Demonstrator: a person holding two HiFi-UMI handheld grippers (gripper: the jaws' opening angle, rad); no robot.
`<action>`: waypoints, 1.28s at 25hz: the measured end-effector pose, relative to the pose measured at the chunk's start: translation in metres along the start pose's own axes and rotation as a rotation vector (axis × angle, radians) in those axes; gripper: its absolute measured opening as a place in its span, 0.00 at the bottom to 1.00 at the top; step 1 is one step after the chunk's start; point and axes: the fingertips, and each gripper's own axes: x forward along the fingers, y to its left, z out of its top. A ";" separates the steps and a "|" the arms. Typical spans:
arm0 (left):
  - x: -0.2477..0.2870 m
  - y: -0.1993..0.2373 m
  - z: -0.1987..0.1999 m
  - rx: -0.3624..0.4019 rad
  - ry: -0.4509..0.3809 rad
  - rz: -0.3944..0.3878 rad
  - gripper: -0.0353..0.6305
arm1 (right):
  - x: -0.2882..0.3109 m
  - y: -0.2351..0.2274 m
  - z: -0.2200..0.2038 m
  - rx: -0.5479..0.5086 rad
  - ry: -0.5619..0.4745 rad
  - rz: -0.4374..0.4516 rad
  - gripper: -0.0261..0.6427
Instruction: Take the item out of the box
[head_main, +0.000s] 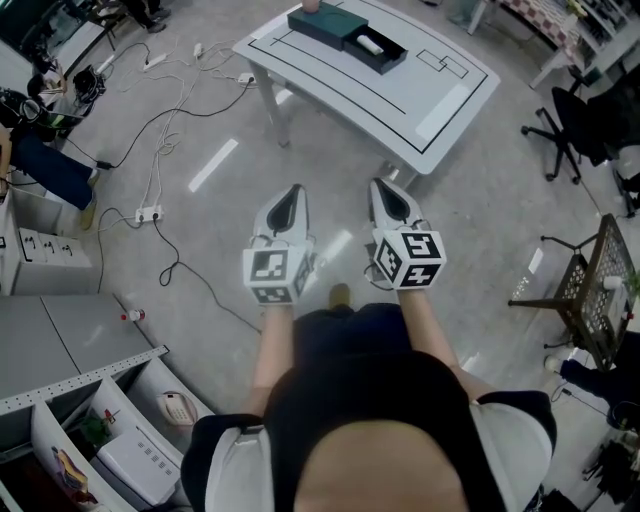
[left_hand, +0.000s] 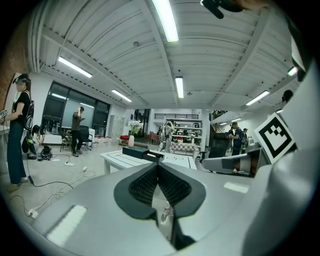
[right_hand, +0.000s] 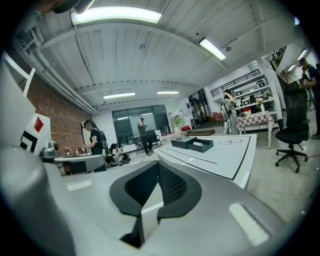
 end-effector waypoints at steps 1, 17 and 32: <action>0.001 0.001 -0.001 0.000 0.002 -0.003 0.07 | 0.001 0.001 0.000 0.001 0.001 0.000 0.04; 0.002 0.005 -0.007 -0.034 0.019 -0.020 0.07 | 0.009 0.005 -0.006 0.006 0.029 -0.003 0.04; 0.035 0.022 -0.006 -0.052 0.020 -0.002 0.07 | 0.038 -0.012 0.006 -0.008 0.035 -0.007 0.04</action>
